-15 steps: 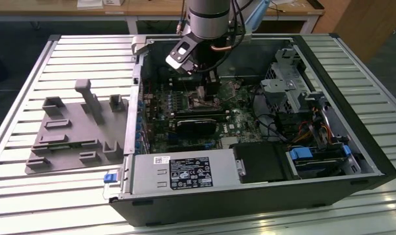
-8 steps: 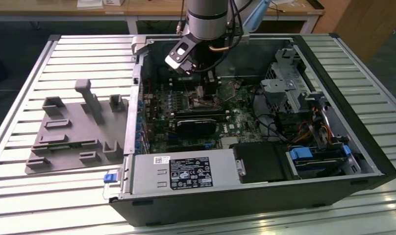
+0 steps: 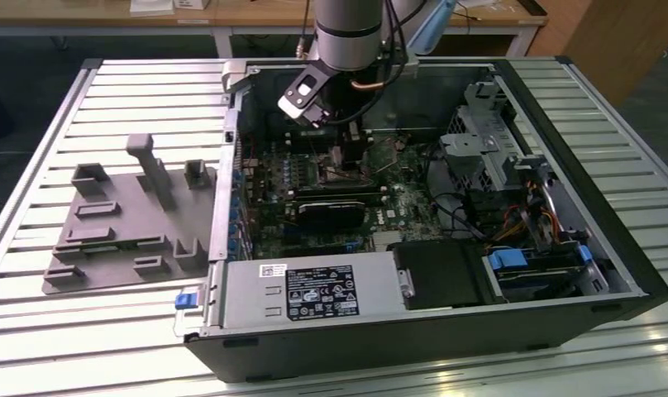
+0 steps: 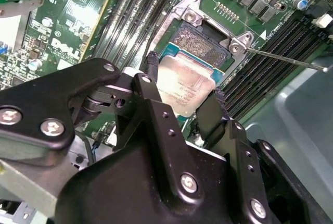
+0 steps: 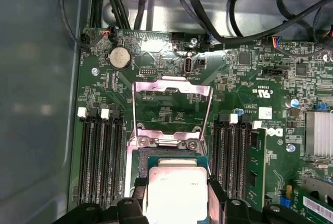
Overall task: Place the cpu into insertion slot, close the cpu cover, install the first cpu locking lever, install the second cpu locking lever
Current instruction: 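Place the cpu into insertion slot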
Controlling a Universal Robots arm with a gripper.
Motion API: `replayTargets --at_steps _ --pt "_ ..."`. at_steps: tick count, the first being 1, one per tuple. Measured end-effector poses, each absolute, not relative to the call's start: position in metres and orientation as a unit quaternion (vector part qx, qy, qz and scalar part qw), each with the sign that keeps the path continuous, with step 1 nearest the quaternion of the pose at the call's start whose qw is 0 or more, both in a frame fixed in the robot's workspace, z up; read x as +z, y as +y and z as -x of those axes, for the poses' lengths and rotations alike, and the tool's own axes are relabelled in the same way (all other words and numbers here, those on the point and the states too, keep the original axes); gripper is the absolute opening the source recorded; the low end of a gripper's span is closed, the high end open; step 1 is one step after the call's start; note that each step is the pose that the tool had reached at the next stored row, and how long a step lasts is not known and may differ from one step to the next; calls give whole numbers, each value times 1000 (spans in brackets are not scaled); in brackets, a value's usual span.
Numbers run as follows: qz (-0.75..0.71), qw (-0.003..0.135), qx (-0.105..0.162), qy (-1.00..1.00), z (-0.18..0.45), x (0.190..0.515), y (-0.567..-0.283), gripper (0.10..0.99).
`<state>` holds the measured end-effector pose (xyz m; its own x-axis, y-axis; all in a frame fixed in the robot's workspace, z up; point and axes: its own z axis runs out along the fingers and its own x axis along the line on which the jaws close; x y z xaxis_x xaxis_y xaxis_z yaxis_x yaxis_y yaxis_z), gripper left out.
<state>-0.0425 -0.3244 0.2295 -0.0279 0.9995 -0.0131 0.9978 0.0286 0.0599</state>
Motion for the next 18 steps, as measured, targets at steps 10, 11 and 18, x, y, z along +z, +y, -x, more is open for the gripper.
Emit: replayTargets --at_steps 10,11,18 --pt "-697 26 16 716 43 221 -323 541" --pt "-698 26 16 716 44 220 -322 541" --pt "-699 26 16 714 47 213 -321 541"
